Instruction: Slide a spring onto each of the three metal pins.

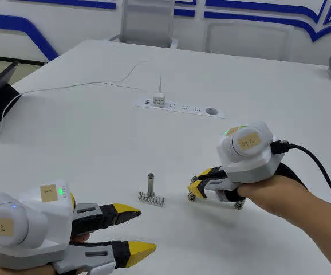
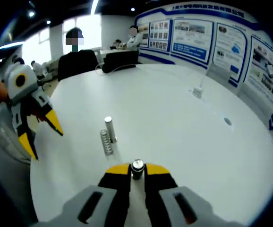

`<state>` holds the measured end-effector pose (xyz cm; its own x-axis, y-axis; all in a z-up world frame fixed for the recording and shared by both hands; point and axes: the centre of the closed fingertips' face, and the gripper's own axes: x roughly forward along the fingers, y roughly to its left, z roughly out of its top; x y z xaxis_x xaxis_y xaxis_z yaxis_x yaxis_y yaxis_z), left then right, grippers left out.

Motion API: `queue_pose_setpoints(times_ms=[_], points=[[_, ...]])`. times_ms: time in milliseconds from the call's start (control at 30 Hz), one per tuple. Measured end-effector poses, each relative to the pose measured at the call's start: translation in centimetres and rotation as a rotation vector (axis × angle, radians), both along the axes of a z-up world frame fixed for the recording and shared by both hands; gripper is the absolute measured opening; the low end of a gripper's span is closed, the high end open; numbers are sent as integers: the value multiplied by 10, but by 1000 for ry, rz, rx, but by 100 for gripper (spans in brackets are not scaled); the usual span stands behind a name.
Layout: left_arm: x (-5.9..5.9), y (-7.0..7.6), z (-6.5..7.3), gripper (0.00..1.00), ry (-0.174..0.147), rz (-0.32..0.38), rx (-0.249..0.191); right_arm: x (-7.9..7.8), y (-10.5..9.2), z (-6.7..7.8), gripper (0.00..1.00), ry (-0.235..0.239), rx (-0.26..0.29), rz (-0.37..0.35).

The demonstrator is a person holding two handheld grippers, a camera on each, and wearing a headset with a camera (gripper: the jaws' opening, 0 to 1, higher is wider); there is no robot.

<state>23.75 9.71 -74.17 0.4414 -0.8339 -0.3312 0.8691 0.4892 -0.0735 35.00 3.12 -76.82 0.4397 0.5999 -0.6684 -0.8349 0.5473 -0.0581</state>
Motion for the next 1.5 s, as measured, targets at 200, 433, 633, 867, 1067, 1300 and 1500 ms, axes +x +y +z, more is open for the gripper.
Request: queue_pose_setpoints(times_ms=[200,433,633,867,1067,1300,1500], points=[[0,0,0,39,-1,1,0,-2,-1,-1,14,1,-3,3],[2,2,1,39,-2,11,-5,-8,-6,0,16,-13,-15,4],[4,3,2,40,-4,19,-7,-13,-11,3,16,-21,-14,-1],[8,9,4,40,-10,46,-15,-24,-12,6,16,-26,-12,6],[10,14,6,41,-13,64,-17,-33,-5,8,16,-28,-8,29],[11,16,8,41,-18,76,-18,-38,10,9,16,-29,2,71],[10,19,8,41,-17,85,-18,-40,30,5,16,-30,5,123]])
